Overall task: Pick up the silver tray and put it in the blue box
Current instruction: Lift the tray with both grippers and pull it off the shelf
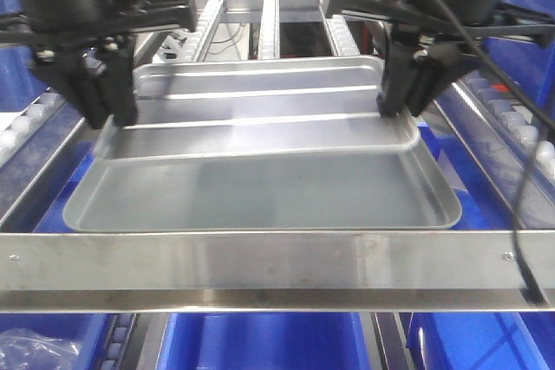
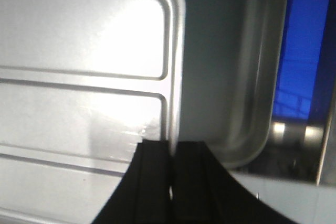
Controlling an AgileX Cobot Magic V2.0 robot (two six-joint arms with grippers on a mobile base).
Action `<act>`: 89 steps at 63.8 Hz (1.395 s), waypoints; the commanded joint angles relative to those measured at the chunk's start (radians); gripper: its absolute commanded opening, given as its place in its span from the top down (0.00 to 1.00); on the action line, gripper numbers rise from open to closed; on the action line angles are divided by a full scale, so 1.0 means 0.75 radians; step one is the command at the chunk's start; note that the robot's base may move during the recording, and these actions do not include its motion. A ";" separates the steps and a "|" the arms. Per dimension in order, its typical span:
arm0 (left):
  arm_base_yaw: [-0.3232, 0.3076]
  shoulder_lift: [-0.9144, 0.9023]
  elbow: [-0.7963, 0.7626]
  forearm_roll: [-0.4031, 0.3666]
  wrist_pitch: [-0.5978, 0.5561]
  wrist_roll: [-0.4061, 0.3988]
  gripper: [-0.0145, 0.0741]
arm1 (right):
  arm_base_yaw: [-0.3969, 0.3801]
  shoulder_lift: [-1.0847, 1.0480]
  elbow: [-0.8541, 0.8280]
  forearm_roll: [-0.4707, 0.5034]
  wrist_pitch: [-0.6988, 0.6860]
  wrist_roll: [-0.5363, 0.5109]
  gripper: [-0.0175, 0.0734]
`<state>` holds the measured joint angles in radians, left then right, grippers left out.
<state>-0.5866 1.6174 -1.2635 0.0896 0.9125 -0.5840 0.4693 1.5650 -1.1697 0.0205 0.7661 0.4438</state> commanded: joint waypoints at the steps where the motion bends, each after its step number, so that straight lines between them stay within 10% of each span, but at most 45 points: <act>1: -0.059 -0.139 0.054 0.007 -0.062 -0.076 0.85 | 0.038 -0.134 0.066 -0.006 -0.073 0.034 0.75; 25: -0.325 -0.375 0.339 0.183 -0.104 -0.440 0.85 | 0.199 -0.408 0.380 -0.128 -0.146 0.299 0.75; 89: -0.347 -0.391 0.342 0.208 -0.075 -0.443 0.85 | 0.204 -0.444 0.419 -0.144 -0.137 0.332 0.75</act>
<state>-0.8414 1.3606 -0.9824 0.2262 0.8760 -0.9043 0.6240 1.2600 -0.8296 -0.0668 0.7061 0.6932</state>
